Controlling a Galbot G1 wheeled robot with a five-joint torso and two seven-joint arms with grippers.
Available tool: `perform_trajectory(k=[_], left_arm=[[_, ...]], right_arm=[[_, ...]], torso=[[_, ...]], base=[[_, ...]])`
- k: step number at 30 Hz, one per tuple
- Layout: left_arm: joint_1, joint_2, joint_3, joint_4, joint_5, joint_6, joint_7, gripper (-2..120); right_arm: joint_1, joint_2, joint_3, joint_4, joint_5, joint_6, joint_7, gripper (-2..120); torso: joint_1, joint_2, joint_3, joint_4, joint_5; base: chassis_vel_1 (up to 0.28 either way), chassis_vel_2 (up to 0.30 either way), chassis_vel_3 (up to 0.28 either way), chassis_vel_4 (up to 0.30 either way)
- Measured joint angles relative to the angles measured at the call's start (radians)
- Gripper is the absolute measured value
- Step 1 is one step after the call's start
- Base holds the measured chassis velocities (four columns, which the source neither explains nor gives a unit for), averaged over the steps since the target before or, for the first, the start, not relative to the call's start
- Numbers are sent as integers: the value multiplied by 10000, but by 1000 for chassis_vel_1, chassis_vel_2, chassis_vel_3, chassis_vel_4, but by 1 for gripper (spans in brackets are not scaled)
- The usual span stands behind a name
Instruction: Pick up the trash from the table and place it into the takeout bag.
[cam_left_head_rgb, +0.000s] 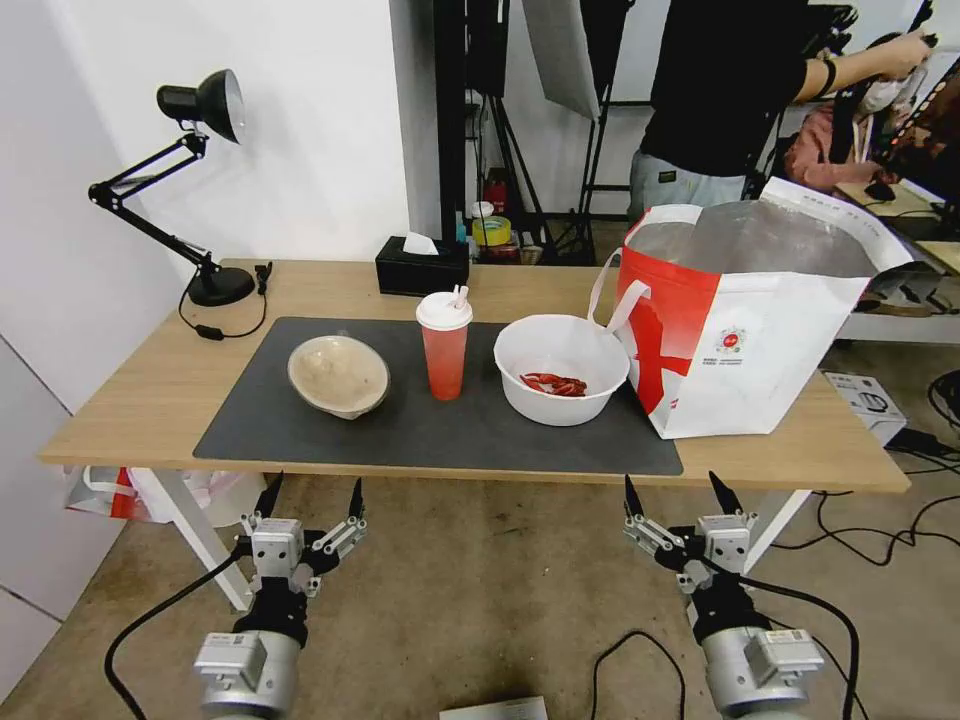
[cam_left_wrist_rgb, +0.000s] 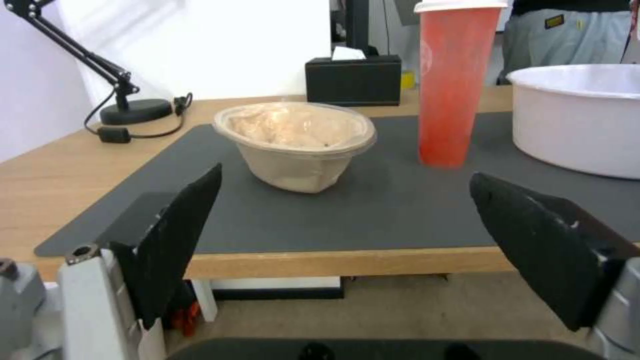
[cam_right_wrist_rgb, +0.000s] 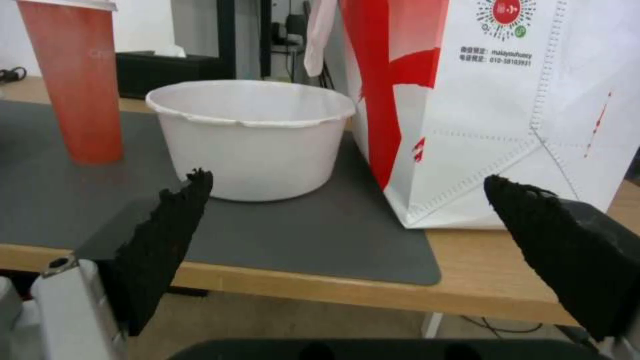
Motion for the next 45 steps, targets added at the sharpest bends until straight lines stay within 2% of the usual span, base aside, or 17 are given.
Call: perform_trajectory(k=[8,12,13,16,20,23,24,25,27,28,30,31,38,45], left_arm=[[0,0,0,0,0,0,1,100],[52,-4,-122,-156,-288,193,-16,100],[52,-4,-122,-156,-288,193,-16,100],[264,-33,-576,-790,-1257,890,-185,100],[413,-55,-896,-1242,-1957,1397,-296,100],[460,-59,-1006,-1446,-2136,1517,-352,100],[482,-58,-1049,-1481,-2265,1577,-348,100],[569,-58,-1272,-1784,-2733,1830,-426,100],[575,-59,-1304,-1834,-2718,1824,-456,100],[585,-59,-1284,-1836,-2746,1852,-430,100],[819,-52,-1695,-2079,-3602,2281,-607,100],[873,0,-1800,-2085,-3785,2358,-626,100],[905,95,-1880,-2094,-3939,2455,-646,100],[833,106,-1752,-2034,-3814,2832,-582,100]], right_arm=[[43,0,77,26,149,-212,-145,100],[416,0,603,398,1149,-1571,-1139,100],[416,0,603,398,1149,-1571,-1139,100],[729,-4,1056,714,2023,-2765,-2010,100],[881,0,1247,894,2461,-3261,-2300,100],[914,14,1300,951,2562,-3419,-2363,100],[912,24,1302,994,2568,-3438,-2375,100],[906,35,1301,1040,2567,-3448,-2376,100],[906,42,1297,1060,2562,-3450,-2376,100],[914,52,1296,1071,2553,-3450,-2376,100],[909,111,1272,1078,2473,-3433,-2374,100],[902,138,1257,1078,2445,-3406,-2371,100],[923,144,1273,1097,2410,-3115,-2437,100],[1253,-253,1544,1149,2718,-2905,-2629,100]], torso=[[0,0,1,0,0],[1,-1,1,-1,-1],[1,-1,1,-1,-1],[0,0,0,0,0],[0,0,0,1,0],[0,0,0,1,6],[0,-1,0,0,-6],[1,0,0,-3,-1],[0,0,0,3,11],[0,0,0,-1,-2],[0,0,0,1,7],[1,0,1,2,-4],[0,0,0,-1,1],[0,0,0,0,1]], base=[[0,0,0,0],[0,0,0,0],[0,0,0,0],[0,0,0,0],[0,0,0,0],[0,0,0,0],[0,0,0,0],[0,0,0,0],[0,0,0,0],[0,0,0,0],[0,0,0,0],[0,0,0,0],[0,0,0,0],[0,0,0,0]])
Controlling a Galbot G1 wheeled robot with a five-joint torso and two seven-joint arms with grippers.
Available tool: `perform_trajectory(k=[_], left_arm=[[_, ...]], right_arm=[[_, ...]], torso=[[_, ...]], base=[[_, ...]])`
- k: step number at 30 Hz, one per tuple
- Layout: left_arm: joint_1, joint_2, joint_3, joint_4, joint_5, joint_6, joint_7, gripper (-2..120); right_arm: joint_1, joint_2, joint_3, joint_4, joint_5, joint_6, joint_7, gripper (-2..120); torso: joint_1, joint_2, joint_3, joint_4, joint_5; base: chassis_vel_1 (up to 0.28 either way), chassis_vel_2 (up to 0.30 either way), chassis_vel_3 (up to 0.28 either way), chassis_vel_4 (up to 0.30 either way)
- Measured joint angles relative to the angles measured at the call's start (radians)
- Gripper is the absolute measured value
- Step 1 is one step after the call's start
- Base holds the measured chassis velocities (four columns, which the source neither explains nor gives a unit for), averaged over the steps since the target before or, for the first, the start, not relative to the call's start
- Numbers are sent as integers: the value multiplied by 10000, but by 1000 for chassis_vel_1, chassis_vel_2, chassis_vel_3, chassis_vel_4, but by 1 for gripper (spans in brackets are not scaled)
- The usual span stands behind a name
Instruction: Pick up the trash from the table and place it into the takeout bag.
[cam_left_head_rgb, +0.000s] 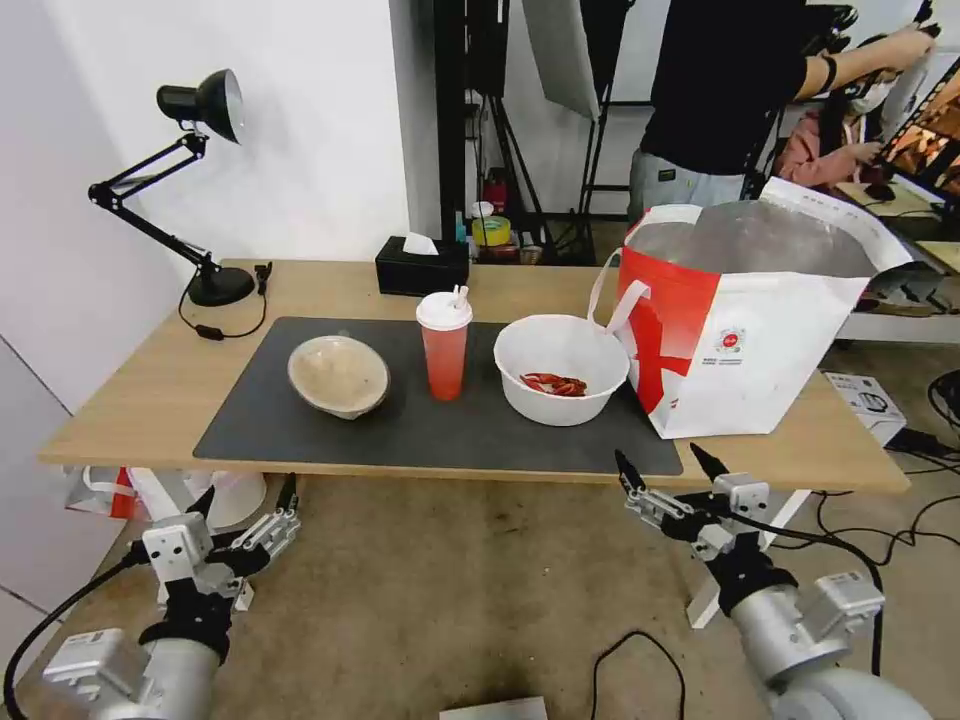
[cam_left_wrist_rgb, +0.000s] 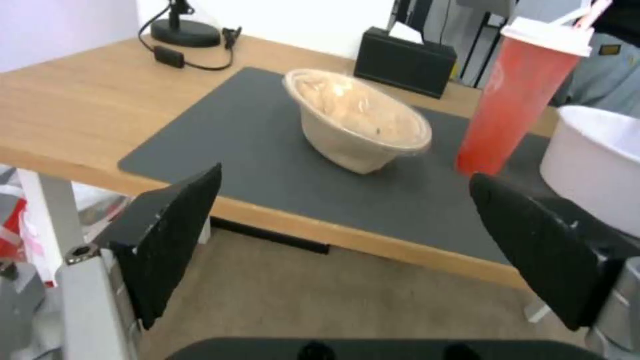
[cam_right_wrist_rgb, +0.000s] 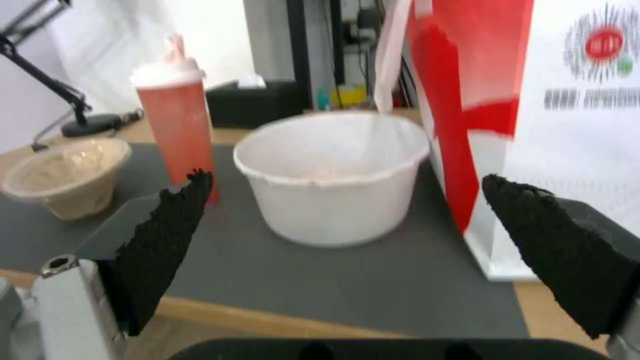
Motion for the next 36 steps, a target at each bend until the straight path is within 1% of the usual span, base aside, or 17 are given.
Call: perform_trajectory(k=[2,5,6,9,14,15,16,20,21,25,26,28,29,30,32,33,36], left_arm=[[-12,-2,31,47,24,25,12,100],[-76,-13,70,204,73,23,27,100],[-76,-13,70,204,73,23,27,100],[-87,-6,40,203,86,-83,56,100],[-90,15,-9,189,109,-247,132,100],[-90,15,-9,189,109,-247,132,100],[-90,10,-10,189,122,-282,145,100],[-82,-38,-13,189,135,-422,212,100],[-82,-38,-13,189,135,-422,212,100],[-117,-130,-22,152,134,-450,251,100],[-117,-130,-22,152,134,-450,251,100],[-103,-181,-23,114,134,-458,261,100],[-103,-181,-23,114,134,-458,261,100],[-78,-209,-24,88,134,-467,264,100],[-62,-247,-39,66,133,-477,270,100],[-62,-247,-39,66,133,-477,270,100],[-61,-313,-73,63,135,-484,274,100]], right_arm=[[68,-89,41,0,104,95,-56,100],[211,-465,116,-26,341,521,-329,100],[211,-465,116,-26,341,521,-329,100],[375,-840,180,-81,592,920,-645,100],[653,-1354,198,-37,677,920,-799,100],[653,-1354,198,-37,677,920,-799,100],[745,-1541,179,-17,723,871,-854,100],[1202,-2595,147,117,1647,564,-908,100],[1202,-2595,147,117,1647,564,-908,100],[1556,-4247,312,212,3085,-9,-541,100],[1556,-4247,312,212,3085,-9,-541,100],[1867,-5112,336,244,3891,-444,-296,100],[1867,-5112,336,244,3891,-444,-296,100],[2224,-5651,317,244,4560,-825,-78,100],[2835,-6269,167,168,5448,-1360,196,100],[2835,-6269,167,168,5448,-1360,196,100],[3671,-7025,-108,-89,6453,-1888,341,100]], torso=[[0,0,0,0,0],[0,-1,0,0,-1],[0,-1,0,0,-1],[0,0,0,0,0],[0,0,0,-1,0],[0,0,0,-1,0],[0,-1,0,-1,0],[0,0,1,1,1],[0,0,1,1,1],[0,-1,0,-1,1],[0,-1,0,-1,1],[1,-1,0,-1,1],[1,-1,0,-1,1],[0,-1,1,0,1],[0,-1,0,0,1],[0,-1,0,0,1],[1,-1,1,2,0]], base=[[0,0,0,0],[0,0,0,0],[0,0,0,0],[0,0,0,0],[0,0,0,0],[0,0,0,0],[0,0,0,0],[0,0,0,0],[0,0,0,0],[0,0,0,0],[0,0,0,0],[0,0,0,0],[0,0,0,0],[0,0,0,0],[0,0,0,0],[0,0,0,0],[0,0,0,0]])
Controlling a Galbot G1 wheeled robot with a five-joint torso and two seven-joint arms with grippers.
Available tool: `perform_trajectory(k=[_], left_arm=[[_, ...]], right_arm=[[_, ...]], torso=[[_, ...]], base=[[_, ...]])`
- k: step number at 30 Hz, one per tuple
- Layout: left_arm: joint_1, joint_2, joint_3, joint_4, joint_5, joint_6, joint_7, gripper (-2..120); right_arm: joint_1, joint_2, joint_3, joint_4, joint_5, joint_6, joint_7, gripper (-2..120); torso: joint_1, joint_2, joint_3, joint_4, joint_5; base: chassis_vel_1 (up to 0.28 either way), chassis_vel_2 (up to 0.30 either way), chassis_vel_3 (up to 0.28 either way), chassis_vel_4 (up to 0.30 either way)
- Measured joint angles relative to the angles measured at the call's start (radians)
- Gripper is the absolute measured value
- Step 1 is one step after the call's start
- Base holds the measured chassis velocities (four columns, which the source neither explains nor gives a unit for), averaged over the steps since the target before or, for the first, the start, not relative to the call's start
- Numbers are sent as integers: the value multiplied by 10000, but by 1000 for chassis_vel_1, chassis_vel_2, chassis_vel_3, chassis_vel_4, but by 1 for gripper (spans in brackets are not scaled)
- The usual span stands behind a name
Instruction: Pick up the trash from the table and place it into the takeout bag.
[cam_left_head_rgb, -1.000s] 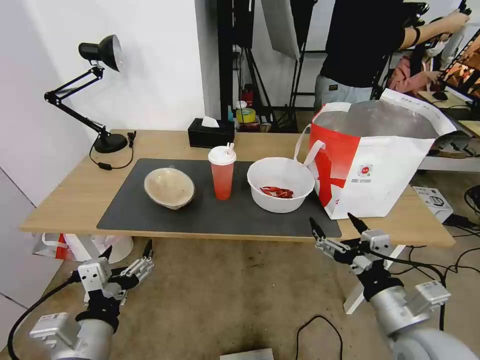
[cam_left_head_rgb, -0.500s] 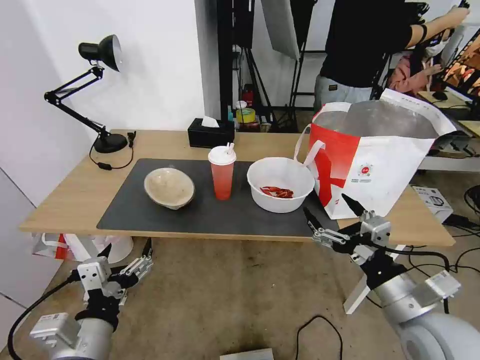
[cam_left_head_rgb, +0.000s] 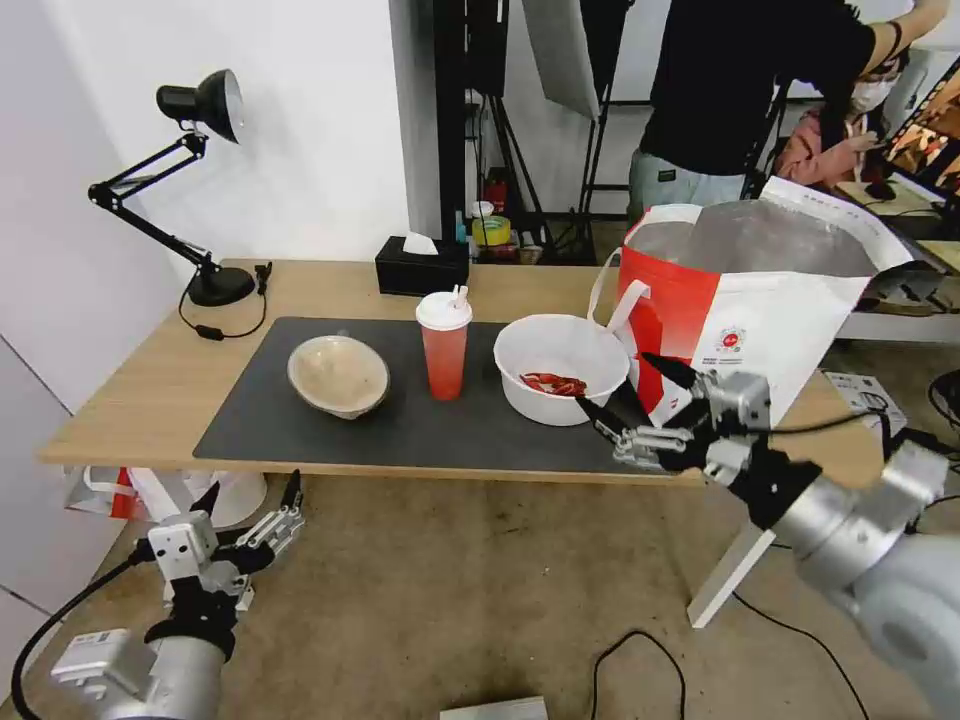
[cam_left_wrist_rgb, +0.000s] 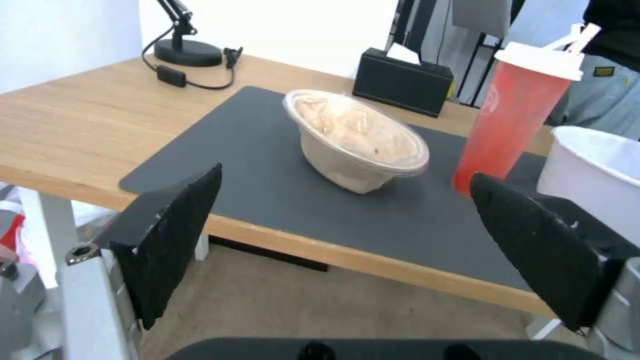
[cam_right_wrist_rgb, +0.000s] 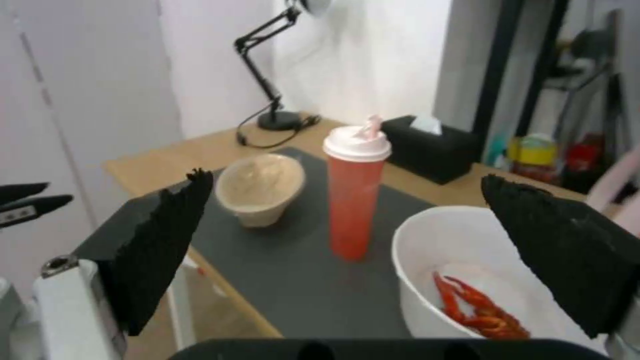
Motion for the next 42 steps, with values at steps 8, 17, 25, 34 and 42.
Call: perform_trajectory(k=[8,17,25,34,42], left_arm=[[-22,-151,-41,-25,30,-18,28,100],[-112,-436,124,114,219,-54,79,100],[-201,-455,140,124,223,-55,79,100],[-212,-600,244,106,431,-86,94,100],[-74,-701,326,75,762,-189,99,100]], right_arm=[[1381,-1346,-405,-564,1886,-836,402,100],[4345,-2035,-1982,-1535,4275,-2590,1888,100],[6212,-2356,-3553,-2640,4596,-2608,1858,100],[7993,-2886,-5601,-3373,4728,-2593,1538,100],[11079,-3043,-8802,-4407,3658,-2581,391,100]], torso=[[0,0,0,-5,1],[0,0,0,-3,0],[0,0,0,-3,-1],[0,0,-2,-4,0],[0,0,-1,-2,-1]], base=[[0,0,0,0],[0,0,0,0],[0,0,0,0],[0,0,0,0],[0,0,0,0]])
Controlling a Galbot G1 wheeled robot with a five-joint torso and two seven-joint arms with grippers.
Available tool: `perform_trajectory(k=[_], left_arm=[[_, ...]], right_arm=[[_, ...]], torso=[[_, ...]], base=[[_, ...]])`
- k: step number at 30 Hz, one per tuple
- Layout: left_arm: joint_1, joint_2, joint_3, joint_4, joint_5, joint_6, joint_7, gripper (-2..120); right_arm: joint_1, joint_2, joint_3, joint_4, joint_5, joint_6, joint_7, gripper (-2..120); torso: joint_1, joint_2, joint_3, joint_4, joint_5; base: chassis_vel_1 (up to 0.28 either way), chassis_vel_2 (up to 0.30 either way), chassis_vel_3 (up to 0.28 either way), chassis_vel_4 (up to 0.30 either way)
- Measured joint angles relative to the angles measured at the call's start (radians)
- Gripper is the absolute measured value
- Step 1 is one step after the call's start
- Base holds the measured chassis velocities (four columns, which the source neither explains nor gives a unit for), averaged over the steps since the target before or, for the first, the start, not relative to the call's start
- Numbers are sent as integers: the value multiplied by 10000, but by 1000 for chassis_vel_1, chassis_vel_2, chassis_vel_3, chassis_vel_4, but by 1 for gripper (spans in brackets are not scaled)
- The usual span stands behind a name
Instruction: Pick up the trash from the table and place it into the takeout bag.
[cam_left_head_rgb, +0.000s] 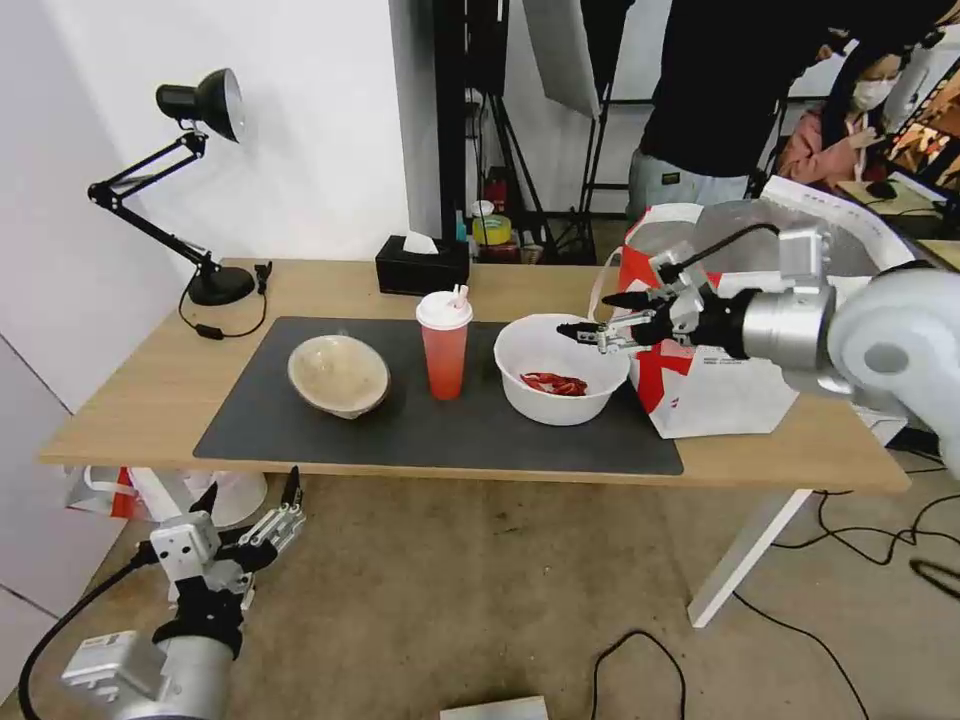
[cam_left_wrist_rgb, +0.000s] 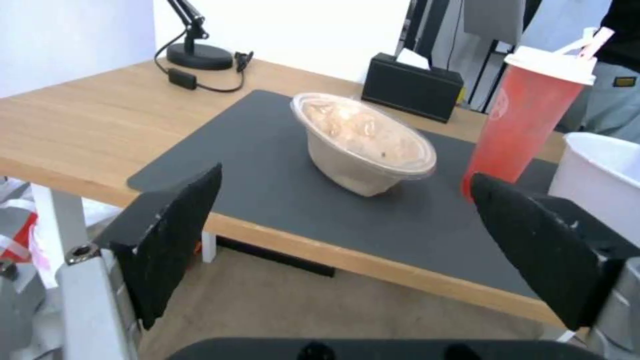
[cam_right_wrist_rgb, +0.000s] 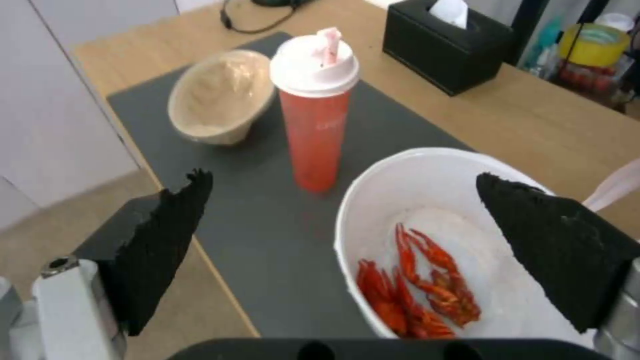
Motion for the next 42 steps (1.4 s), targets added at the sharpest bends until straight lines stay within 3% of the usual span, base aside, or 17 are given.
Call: perform_trajectory(k=[6,12,18,30,42], left_arm=[[-28,-74,0,-5,19,-21,2,100],[-62,-159,14,48,76,-50,4,100],[-300,-172,-52,251,92,-54,58,100],[-714,-178,132,669,112,-64,40,100],[-819,-121,127,861,-72,-211,17,100]], right_arm=[[1309,351,-1612,-424,-227,0,158,100],[1878,659,-2378,-733,-87,6,327,100],[1896,610,-2595,-784,79,13,451,100],[1850,-80,-3643,-313,-1338,18,-736,100],[2238,-189,-4171,-31,-1465,19,-1021,100]], torso=[[0,0,0,0,0],[0,-1,0,1,0],[0,-1,0,1,0],[-1,0,0,-2,1],[-1,0,0,0,1]], base=[[0,0,0,0],[0,0,0,0],[0,0,0,0],[0,0,0,0],[0,0,0,0]])
